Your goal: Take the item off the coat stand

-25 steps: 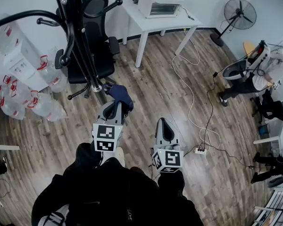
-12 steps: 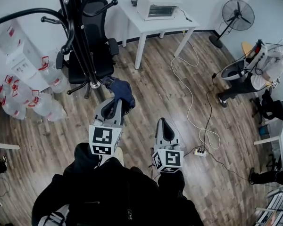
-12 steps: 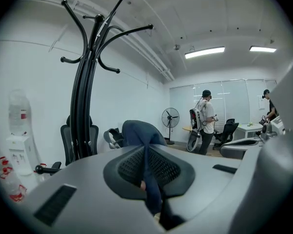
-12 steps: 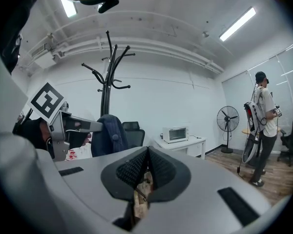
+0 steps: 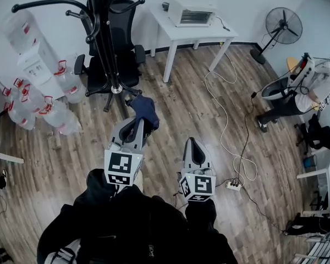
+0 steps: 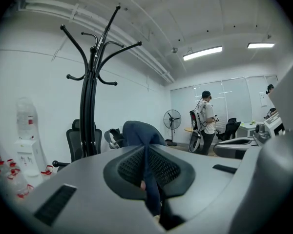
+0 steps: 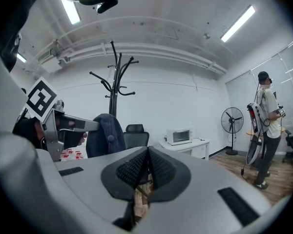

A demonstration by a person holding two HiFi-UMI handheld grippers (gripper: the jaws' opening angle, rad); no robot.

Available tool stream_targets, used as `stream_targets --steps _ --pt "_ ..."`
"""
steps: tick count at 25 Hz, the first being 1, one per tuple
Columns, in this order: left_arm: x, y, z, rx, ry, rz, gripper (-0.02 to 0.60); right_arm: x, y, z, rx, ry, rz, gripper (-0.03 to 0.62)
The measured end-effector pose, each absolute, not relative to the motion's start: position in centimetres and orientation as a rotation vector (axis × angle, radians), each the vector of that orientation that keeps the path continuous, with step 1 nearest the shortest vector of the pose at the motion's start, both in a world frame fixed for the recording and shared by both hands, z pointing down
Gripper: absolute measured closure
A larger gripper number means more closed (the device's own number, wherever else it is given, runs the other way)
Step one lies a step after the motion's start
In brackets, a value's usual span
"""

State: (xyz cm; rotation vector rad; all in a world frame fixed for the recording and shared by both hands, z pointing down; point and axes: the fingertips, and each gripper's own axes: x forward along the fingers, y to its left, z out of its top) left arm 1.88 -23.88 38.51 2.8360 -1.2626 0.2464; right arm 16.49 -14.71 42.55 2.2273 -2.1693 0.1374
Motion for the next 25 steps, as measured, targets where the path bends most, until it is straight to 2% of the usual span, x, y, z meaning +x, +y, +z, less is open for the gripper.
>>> stream_targets --steps 25 --pt "-9.1 -8.5 42.4 2.643 -1.582 0.285 0.551 8.0 -6.0 43.7 1.937 -2.452 0.084 0.579"
